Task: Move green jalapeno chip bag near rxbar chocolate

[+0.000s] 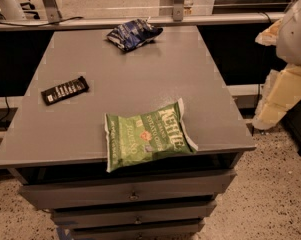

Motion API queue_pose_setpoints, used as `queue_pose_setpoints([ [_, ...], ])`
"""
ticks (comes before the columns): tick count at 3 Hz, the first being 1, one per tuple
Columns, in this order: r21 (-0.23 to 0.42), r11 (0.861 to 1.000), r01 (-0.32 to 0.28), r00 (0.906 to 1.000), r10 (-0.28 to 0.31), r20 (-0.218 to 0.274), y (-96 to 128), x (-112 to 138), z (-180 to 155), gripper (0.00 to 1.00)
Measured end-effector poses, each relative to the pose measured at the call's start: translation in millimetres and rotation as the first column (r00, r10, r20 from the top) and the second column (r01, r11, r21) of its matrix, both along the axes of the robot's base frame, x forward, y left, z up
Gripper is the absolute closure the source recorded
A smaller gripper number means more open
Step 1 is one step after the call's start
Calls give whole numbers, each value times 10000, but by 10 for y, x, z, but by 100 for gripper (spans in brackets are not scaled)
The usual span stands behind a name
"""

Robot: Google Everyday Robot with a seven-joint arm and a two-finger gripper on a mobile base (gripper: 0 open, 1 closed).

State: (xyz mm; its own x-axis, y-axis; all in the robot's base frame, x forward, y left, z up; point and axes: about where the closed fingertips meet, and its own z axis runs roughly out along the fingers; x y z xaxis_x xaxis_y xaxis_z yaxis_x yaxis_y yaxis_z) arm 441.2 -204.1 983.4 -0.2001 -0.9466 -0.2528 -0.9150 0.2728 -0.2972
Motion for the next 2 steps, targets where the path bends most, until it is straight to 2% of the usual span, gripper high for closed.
queue_pose_setpoints([
  [1,1123,9928,-422,9990,433,-78,369,113,-329,0],
  [2,2530,9640,-820,9960,884,-139,896,278,-676,0],
])
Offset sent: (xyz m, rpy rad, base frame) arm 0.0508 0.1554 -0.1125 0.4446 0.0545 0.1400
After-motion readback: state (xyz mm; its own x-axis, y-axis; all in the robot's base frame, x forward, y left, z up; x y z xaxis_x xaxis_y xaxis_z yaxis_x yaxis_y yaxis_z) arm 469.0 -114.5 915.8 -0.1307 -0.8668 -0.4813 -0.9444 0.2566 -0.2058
